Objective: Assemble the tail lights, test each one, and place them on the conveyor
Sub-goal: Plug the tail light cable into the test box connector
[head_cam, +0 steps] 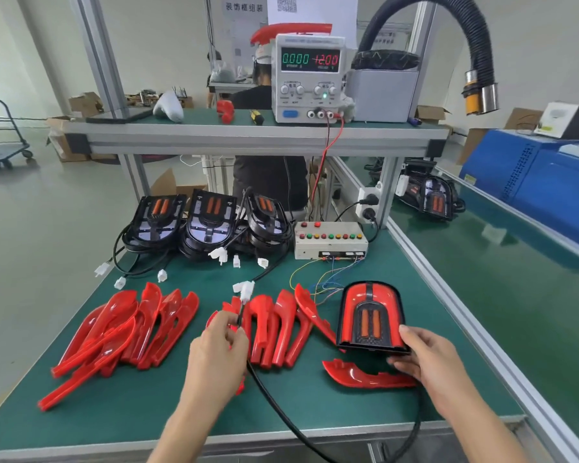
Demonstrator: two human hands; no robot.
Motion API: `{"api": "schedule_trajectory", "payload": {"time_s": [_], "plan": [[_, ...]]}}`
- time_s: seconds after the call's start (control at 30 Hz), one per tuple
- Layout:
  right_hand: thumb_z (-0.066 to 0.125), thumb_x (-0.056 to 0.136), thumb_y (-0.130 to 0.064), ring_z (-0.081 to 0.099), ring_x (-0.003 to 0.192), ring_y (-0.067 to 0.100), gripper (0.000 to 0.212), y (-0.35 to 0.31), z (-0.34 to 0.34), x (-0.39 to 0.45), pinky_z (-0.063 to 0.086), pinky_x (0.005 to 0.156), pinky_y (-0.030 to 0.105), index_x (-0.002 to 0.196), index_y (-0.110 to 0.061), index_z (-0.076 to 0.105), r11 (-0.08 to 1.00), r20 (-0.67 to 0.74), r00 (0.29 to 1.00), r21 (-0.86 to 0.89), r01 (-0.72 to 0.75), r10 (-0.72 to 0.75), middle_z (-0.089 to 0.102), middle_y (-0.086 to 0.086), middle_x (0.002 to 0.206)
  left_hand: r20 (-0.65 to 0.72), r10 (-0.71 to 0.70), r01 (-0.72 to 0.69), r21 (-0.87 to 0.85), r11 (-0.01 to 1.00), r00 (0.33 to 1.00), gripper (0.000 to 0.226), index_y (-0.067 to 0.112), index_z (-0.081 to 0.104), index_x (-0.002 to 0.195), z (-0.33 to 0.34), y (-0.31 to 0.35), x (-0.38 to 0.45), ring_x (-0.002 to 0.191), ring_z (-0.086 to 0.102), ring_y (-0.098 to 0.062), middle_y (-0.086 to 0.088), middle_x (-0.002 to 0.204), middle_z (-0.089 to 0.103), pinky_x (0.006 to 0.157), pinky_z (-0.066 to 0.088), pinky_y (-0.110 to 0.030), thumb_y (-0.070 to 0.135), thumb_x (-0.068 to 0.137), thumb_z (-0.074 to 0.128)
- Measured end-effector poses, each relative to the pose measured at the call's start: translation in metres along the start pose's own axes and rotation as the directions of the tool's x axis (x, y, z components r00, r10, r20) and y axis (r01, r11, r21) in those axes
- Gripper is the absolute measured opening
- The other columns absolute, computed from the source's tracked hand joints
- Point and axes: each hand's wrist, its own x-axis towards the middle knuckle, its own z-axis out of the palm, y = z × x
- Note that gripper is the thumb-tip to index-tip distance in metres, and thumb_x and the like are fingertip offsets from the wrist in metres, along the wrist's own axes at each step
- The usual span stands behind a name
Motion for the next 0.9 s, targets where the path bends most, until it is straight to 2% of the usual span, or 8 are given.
{"api": "schedule_trajectory", "payload": {"time_s": [0.1, 0.2, 0.27, 0.33, 0.43, 0.57, 0.77, 0.9], "plan": [[0.062, 0.101, -0.018, 0.073, 0.064, 0.027, 0.02, 0.0, 0.018, 0.001, 0.059, 0.052, 0.023, 0.106, 0.0, 0.069, 1.0, 0.02, 1.0, 0.032, 0.001, -0.001, 0.078, 0.013, 0.084, -0.096, 0.002, -0.006, -0.045, 0.999, 0.995, 0.014, 0.023, 0.061, 0.098, -0.002, 0.002, 0.004, 0.057, 0.057, -0.007, 0.003, 0.06, 0.061, 0.055, 0.041, -0.017, 0.011, 0.097, 0.055], [0.064, 0.1, -0.019, 0.072, 0.062, 0.026, 0.022, 0.0, 0.036, 0.002, 0.058, 0.05, 0.022, 0.104, 0.002, 0.069, 0.997, 0.019, 1.0, 0.073, -0.017, 0.015, 0.078, 0.016, 0.084, -0.102, 0.031, -0.041, -0.092, 0.995, 0.994, 0.021, 0.034, 0.058, 0.091, -0.004, 0.006, 0.007, 0.052, 0.052, -0.009, 0.003, 0.067, 0.064, 0.056, 0.042, -0.02, 0.014, 0.097, 0.057], [0.065, 0.099, -0.021, 0.072, 0.061, 0.025, 0.023, -0.002, 0.04, 0.003, 0.056, 0.048, 0.022, 0.102, 0.001, 0.071, 0.998, 0.032, 0.999, 0.06, -0.019, 0.017, 0.078, 0.017, 0.086, -0.088, 0.065, -0.076, -0.127, 0.989, 0.994, 0.02, 0.034, 0.059, 0.09, -0.004, 0.006, 0.007, 0.046, 0.045, -0.01, 0.007, 0.066, 0.062, 0.049, 0.038, -0.019, 0.015, 0.097, 0.058], [0.066, 0.099, -0.023, 0.072, 0.061, 0.024, 0.024, -0.007, 0.034, 0.005, 0.054, 0.046, 0.021, 0.1, 0.0, 0.074, 1.0, 0.046, 0.999, 0.014, -0.01, 0.009, 0.078, 0.016, 0.087, -0.06, 0.097, -0.106, -0.161, 0.981, 0.993, 0.018, 0.032, 0.061, 0.094, -0.003, 0.005, 0.006, 0.042, 0.038, -0.008, 0.011, 0.063, 0.057, 0.042, 0.033, -0.017, 0.015, 0.098, 0.057], [0.065, 0.099, -0.024, 0.071, 0.063, 0.025, 0.024, -0.015, 0.017, 0.007, 0.052, 0.047, 0.021, 0.1, -0.003, 0.077, 0.998, 0.067, 0.998, -0.063, -0.006, 0.01, 0.079, 0.014, 0.09, -0.016, 0.121, -0.121, -0.222, 0.968, 0.993, 0.021, 0.037, 0.061, 0.095, 0.002, 0.002, 0.001, 0.042, 0.037, -0.009, 0.008, 0.062, 0.052, 0.038, 0.034, -0.018, 0.017, 0.099, 0.057], [0.063, 0.1, -0.023, 0.066, 0.06, 0.022, 0.024, -0.016, 0.001, 0.009, 0.048, 0.047, 0.023, 0.1, -0.006, 0.079, 0.989, 0.102, 0.995, -0.151, 0.006, 0.01, 0.078, 0.016, 0.09, 0.029, 0.118, -0.108, -0.235, 0.966, 0.993, 0.027, 0.046, 0.057, 0.097, 0.015, 0.001, -0.003, 0.045, 0.044, -0.013, 0.008, 0.067, 0.056, 0.043, 0.037, -0.024, 0.019, 0.098, 0.059], [0.062, 0.101, -0.028, 0.063, 0.056, 0.022, 0.026, -0.015, 0.004, 0.007, 0.042, 0.046, 0.028, 0.093, -0.011, 0.08, 0.955, 0.087, 0.995, -0.29, 0.064, -0.04, 0.076, 0.018, 0.076, 0.097, 0.089, -0.062, -0.256, 0.965, 0.991, 0.027, 0.043, 0.058, 0.096, 0.035, 0.003, -0.005, 0.048, 0.045, -0.013, 0.009, 0.067, 0.055, 0.05, 0.039, -0.026, 0.017, 0.097, 0.062], [0.058, 0.099, -0.047, 0.054, 0.046, 0.018, 0.04, -0.025, -0.004, 0.008, 0.038, 0.046, 0.026, 0.087, -0.015, 0.079, 0.86, 0.113, 0.993, -0.504, 0.078, -0.024, 0.073, 0.015, 0.065, 0.139, 0.08, -0.043, -0.249, 0.968, 0.987, 0.02, 0.034, 0.06, 0.095, 0.04, 0.003, 0.001, 0.045, 0.044, -0.012, 0.004, 0.072, 0.066, 0.047, 0.04, -0.023, 0.014, 0.096, 0.062]]}}
